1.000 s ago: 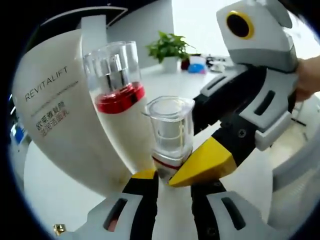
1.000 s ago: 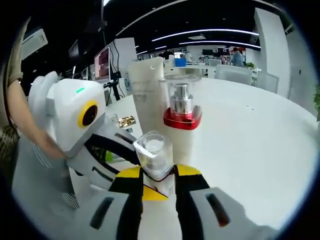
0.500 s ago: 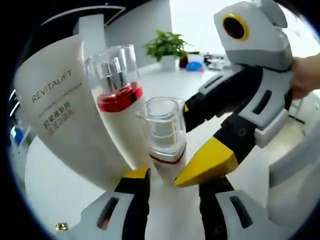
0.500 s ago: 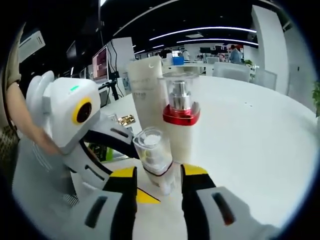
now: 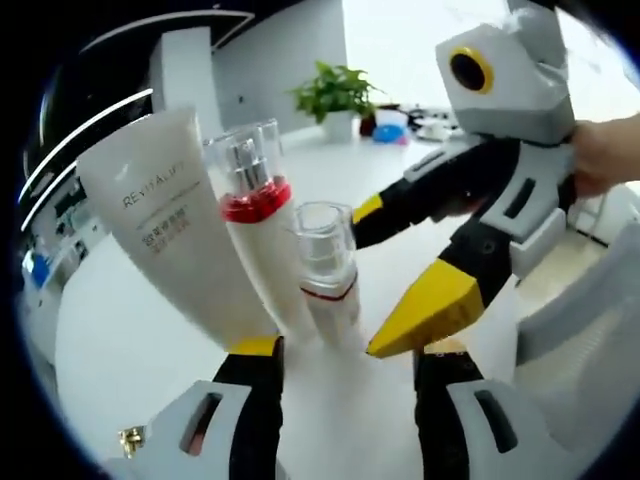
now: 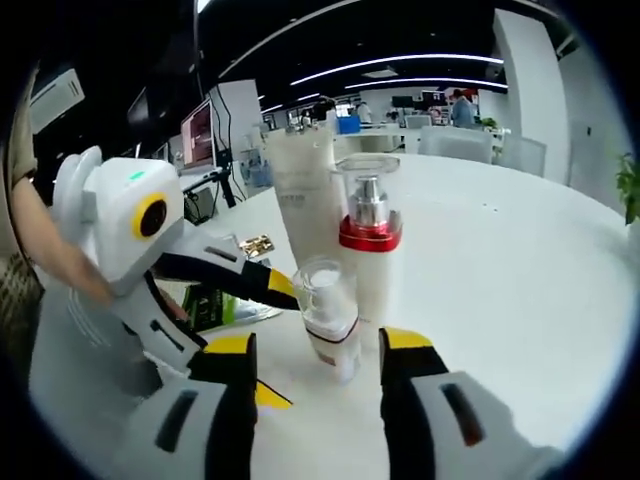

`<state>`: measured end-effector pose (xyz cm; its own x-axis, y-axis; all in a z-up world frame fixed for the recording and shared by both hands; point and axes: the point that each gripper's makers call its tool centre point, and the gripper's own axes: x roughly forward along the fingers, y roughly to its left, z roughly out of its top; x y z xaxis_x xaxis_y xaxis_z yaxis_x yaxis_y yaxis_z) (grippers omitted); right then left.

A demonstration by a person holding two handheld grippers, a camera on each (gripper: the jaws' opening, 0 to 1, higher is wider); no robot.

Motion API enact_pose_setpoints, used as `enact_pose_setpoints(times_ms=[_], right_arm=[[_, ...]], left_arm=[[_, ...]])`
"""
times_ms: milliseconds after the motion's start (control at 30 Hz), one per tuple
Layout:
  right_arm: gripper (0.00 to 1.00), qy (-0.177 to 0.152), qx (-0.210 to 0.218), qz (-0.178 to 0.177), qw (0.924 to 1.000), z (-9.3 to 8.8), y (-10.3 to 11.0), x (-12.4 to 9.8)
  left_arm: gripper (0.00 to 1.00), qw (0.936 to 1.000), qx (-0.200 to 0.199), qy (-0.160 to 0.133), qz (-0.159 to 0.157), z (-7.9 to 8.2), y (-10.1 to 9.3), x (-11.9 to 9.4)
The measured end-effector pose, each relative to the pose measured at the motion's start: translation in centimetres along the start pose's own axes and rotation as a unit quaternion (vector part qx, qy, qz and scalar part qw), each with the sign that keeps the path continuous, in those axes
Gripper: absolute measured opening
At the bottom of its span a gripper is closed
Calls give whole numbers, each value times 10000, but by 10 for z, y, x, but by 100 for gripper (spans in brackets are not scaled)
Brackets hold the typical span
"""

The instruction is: Arrange the skincare products in the storage area until every visible bottle or jar stands upright without overlapping.

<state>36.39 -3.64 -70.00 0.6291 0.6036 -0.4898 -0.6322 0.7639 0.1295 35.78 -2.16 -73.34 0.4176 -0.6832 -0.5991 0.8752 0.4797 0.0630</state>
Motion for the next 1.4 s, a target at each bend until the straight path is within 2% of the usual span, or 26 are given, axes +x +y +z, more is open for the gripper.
enact_pose_setpoints(times_ms=[267,400,633,733,800,900,1233,1400], right_arm=[[57,1,48,-56,10000,-1,8,-10],[58,-23,114,-91,9999,0,13,-16],[60,71,91,-96,9999,-1,23,-24],[62,-39,89,-69,9999,4,28,-27],[63,-126,135,-63,9998,7,30,-28],[64,-195,181,-45,9996,8,33,-30],[67,-234,221,-14,9995,7,45,-38],[69,-245,206,84,9995,6,55,-39]], left_arm=[[59,9999,27,129,-23,-9,-6,-20],[63,9999,6,158,14,-14,-4,-32],[68,9988,-364,133,298,-26,13,-53],[69,9980,-432,143,429,-29,19,-63],[71,9970,-517,250,521,-35,22,-71],[74,9959,-585,323,605,-39,23,-80],[81,9932,-731,265,871,-47,30,-108],[88,9870,-982,230,1247,-55,44,-131]])
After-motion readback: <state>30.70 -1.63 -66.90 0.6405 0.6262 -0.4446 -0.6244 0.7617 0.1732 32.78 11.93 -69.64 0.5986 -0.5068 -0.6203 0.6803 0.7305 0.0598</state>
